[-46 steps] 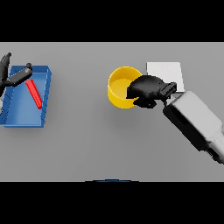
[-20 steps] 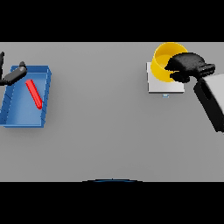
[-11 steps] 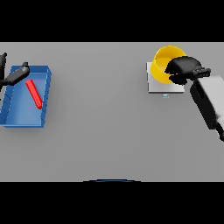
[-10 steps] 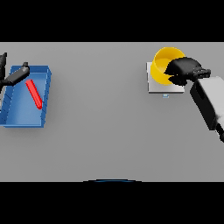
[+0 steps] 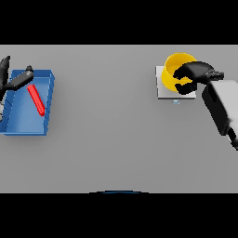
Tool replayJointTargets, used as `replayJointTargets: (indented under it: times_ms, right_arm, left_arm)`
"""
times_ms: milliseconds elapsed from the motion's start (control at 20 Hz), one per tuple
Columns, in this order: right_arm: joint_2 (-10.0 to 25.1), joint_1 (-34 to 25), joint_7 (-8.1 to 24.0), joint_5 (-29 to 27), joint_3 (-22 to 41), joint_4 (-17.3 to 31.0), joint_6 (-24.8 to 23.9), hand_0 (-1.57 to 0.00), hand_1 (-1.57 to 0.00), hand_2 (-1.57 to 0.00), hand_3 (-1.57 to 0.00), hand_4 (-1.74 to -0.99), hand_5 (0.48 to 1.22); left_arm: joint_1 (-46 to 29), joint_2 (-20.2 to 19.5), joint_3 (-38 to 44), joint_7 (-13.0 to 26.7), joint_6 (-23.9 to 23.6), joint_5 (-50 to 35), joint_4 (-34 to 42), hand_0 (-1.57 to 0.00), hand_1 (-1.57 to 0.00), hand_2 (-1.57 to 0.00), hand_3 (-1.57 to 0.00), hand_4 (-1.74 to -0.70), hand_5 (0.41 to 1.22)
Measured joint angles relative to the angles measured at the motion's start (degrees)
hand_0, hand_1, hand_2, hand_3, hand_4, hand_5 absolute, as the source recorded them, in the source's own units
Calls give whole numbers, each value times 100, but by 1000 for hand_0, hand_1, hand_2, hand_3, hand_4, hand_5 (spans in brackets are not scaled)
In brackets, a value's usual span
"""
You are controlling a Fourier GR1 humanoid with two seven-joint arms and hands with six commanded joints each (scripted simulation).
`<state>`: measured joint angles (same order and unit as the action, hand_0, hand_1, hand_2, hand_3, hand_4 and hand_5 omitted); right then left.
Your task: Pick up the red beaker and tilt it to pour out 1 green nut into yellow bowl. Pick up the yellow bowl and place it on the metallic measuring scale.
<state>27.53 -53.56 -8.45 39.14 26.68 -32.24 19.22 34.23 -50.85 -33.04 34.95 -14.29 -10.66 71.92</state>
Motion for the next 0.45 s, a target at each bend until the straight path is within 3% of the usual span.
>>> replayJointTargets:
  times_ms: [150,300,450]
  right_arm:
    - [-20,-38,-170,34,41,105,12,-204,-181,-336,-507,-1372,766]
    - [-37,-96,-366,117,123,280,39,-104,-92,-207,-413,-1336,741]
    - [-106,-158,-284,177,174,361,88,-53,-47,-115,-348,-1308,733]
  left_arm:
    - [53,60,32,-71,-3,-16,-136,1,1,1,1,-811,737]
    - [-11,80,-3,-83,-47,19,-141,1,1,1,1,-812,734]
    - [1,26,73,-110,-37,-50,-100,1,1,1,1,-821,734]
